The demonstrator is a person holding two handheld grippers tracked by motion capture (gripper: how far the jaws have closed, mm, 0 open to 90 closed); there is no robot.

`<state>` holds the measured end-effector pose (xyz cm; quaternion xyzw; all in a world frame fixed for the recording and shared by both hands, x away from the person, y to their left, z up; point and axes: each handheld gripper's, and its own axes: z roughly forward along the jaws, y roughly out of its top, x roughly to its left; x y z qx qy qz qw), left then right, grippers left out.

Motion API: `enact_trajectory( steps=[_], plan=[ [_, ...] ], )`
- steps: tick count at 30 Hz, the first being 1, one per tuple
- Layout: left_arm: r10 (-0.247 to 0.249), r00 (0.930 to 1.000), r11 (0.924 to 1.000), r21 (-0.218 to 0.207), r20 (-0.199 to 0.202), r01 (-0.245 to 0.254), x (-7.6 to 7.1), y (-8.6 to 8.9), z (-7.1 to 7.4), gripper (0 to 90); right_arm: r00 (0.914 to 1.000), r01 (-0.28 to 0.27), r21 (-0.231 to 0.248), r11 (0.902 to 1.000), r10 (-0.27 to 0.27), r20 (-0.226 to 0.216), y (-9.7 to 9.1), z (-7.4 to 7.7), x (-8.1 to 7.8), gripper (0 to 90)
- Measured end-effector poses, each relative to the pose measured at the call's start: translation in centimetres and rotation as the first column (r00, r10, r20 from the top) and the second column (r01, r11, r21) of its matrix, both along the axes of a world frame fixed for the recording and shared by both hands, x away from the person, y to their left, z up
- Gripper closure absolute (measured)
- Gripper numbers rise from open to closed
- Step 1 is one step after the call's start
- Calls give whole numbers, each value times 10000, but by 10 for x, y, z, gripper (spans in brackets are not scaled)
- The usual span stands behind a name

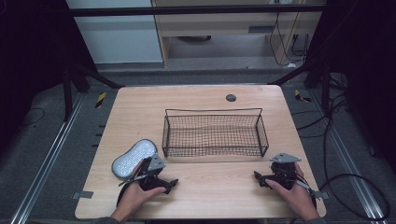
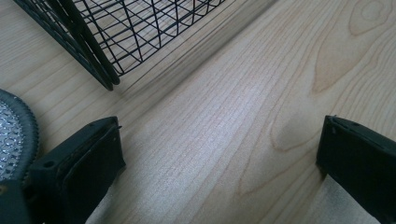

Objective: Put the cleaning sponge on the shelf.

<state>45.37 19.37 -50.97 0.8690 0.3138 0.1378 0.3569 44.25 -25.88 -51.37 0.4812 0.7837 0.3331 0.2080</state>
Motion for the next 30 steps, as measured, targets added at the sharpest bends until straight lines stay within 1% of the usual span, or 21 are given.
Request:
enact_trajectory(
  steps=[3,5,7,8,9,10,12,13,14,15,16,17,18,19,20,21,23,26,27,29,30],
  plan=[
    [-113,9999,9999,12,31,113,-1,1,0,5,10000,17,4,10000,-17,1,0,0,0,3],
    [-283,9996,9996,69,93,282,-2,1,3,27,10000,24,4,10000,-24,2,0,0,0,4],
    [-429,9987,9989,182,288,424,-4,1,8,29,10000,-2,-51,10000,3,35,0,0,0,3],
    [-436,9985,9990,40,333,434,-6,1,11,36,10000,5,-33,10000,-5,32,0,0,0,3],
    [-413,9982,9990,-136,425,419,-8,2,15,44,10000,-1,-52,10000,1,39,0,0,0,3],
    [-387,9975,9991,-139,592,396,-11,2,19,46,10000,27,-14,10000,-27,17,0,0,0,4],
    [-284,9958,9996,-15,870,286,-14,4,27,51,10000,25,-19,10000,-25,27,0,0,0,4],
    [-256,9957,9997,74,889,250,-14,5,31,51,10000,17,-42,10000,-16,32,0,0,0,3],
    [-125,9957,9997,197,917,108,-14,7,35,54,10000,16,-37,10000,-16,31,0,0,0,4],
    [107,9963,9998,161,851,-121,-12,10,41,58,10000,14,-38,10000,-14,28,0,0,0,4],
    [169,9969,9997,138,762,-180,-10,12,44,58,10000,-6,-51,10000,6,37,0,0,0,3],
    [255,9970,9991,327,734,-279,-8,14,49,59,10000,-9,-50,10000,9,38,0,0,1,3],
    [416,9954,9965,686,867,-476,-4,17,53,59,10000,-8,-47,10000,8,43,0,0,1,3],
    [518,9952,9933,984,826,-599,0,20,57,62,10000,3,-55,10000,-3,27,0,0,1,3],
    [518,9952,9933,984,826,-599,0,20,57,61,10000,3,-55,10000,-3,27,0,0,1,3],
    [711,9951,9878,1338,680,-797,8,24,65,62,10000,35,16,10000,-35,-13,1,0,1,3],
    [750,9952,9826,1656,631,-845,14,27,72,60,10000,10,-17,10000,-10,17,0,0,1,3],
    [825,9937,9786,1826,764,-953,19,32,85,48,10000,-6,-25,10000,6,20,0,0,1,3],
    [820,9932,9785,1823,823,-959,20,34,88,39,10000,-30,-50,10000,30,44,0,0,2,4],
    [886,9940,9777,1851,643,-991,21,36,94,29,10000,-8,42,10000,8,-38,1,0,2,3],
    [851,9952,9749,2021,493,-934,21,37,96,27,10000,26,107,9999,-25,-95,1,1,2,3]
  ],
)
